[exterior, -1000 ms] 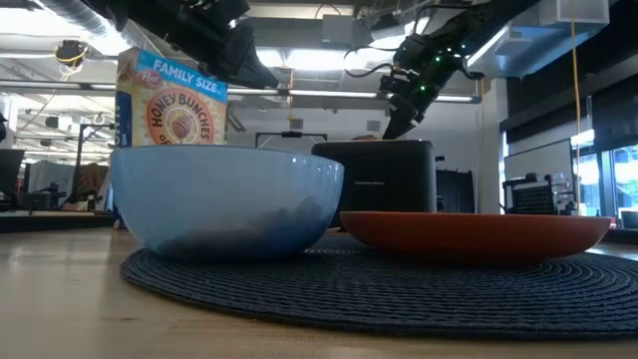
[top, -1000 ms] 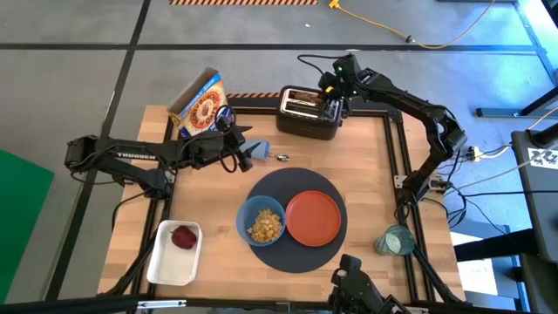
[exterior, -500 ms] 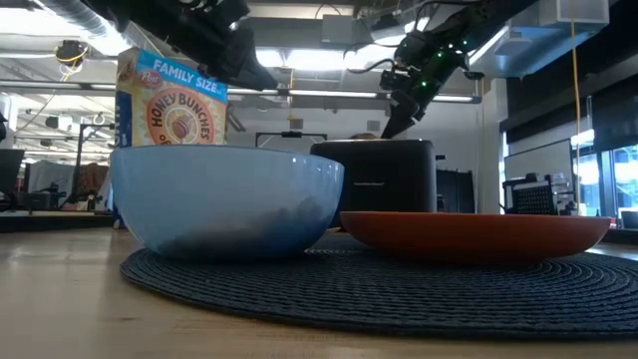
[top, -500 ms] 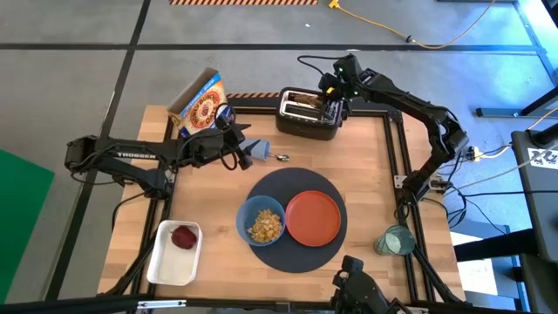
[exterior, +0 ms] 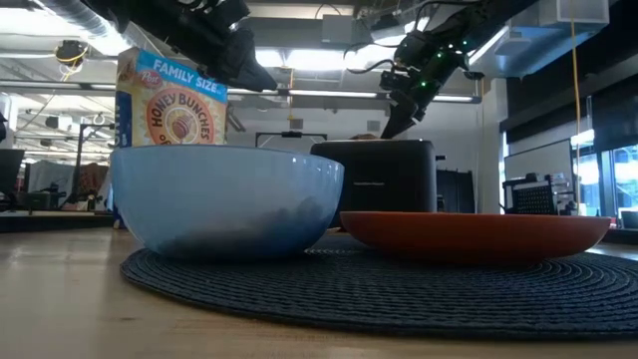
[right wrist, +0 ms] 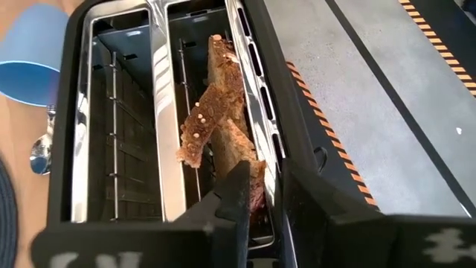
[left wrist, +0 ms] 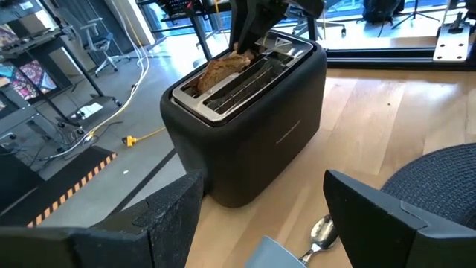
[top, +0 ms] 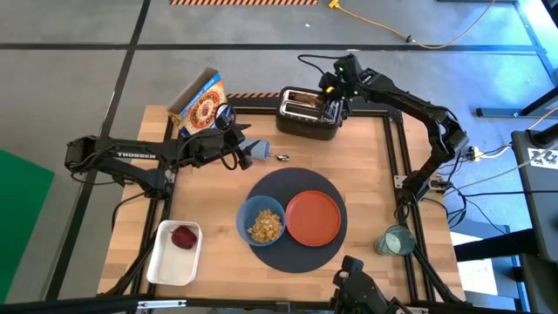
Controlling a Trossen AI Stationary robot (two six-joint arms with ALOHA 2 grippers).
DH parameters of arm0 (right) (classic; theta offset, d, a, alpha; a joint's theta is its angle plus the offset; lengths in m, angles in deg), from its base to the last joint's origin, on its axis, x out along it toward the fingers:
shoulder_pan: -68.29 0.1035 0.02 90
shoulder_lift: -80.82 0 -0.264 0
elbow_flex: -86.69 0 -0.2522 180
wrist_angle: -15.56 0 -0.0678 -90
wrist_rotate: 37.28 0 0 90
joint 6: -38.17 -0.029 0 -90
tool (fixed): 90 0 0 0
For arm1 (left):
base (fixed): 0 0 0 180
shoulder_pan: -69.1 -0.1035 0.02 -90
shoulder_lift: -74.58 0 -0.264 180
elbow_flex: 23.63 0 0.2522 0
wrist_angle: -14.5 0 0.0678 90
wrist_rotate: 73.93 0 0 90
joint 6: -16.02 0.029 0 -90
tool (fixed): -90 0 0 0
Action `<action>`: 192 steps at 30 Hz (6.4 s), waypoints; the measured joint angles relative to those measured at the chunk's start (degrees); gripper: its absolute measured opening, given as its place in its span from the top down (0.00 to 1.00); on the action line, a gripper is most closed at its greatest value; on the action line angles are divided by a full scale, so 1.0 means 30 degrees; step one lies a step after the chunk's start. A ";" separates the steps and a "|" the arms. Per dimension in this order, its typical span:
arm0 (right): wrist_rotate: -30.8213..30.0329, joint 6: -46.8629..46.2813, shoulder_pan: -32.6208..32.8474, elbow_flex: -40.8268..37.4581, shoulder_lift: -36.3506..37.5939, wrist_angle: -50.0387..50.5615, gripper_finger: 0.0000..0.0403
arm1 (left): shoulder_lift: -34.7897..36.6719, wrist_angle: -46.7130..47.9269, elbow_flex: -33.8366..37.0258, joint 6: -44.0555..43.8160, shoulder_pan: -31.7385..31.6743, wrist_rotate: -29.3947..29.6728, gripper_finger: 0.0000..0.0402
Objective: Arrange a breakfast setting
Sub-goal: Put the toasted bread from the toaster onto the orange plate
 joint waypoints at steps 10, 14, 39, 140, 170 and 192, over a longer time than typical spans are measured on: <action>0.0169 -0.0175 0.0000 0.0000 0.0069 -0.0250 0.52 | -0.0005 0.0041 0.0000 -0.0007 0.0000 -0.0005 0.32; -0.0740 -0.0259 0.0000 0.0001 0.0369 -0.1034 0.44 | -0.0002 0.0053 0.0000 -0.0007 0.0000 -0.0010 0.32; -0.1504 -0.3853 -0.2018 0.0036 -0.1280 -0.4035 0.54 | -0.2959 0.1832 0.0000 -0.3150 -0.0835 -0.1745 0.32; -0.1167 -0.4153 0.1610 0.0015 0.8327 0.3850 0.54 | -1.8216 0.5737 -2.0393 1.0615 -0.9661 -1.5925 0.73; -0.1018 -0.4233 0.1610 0.0015 0.8327 0.3880 0.54 | -1.8380 0.5693 -2.0385 1.0400 -0.9661 -1.6112 0.74; -0.1007 -0.4131 0.1610 0.0015 0.8327 0.3872 0.54 | -1.8373 0.6258 -2.0418 1.0637 -0.9581 -1.6936 0.76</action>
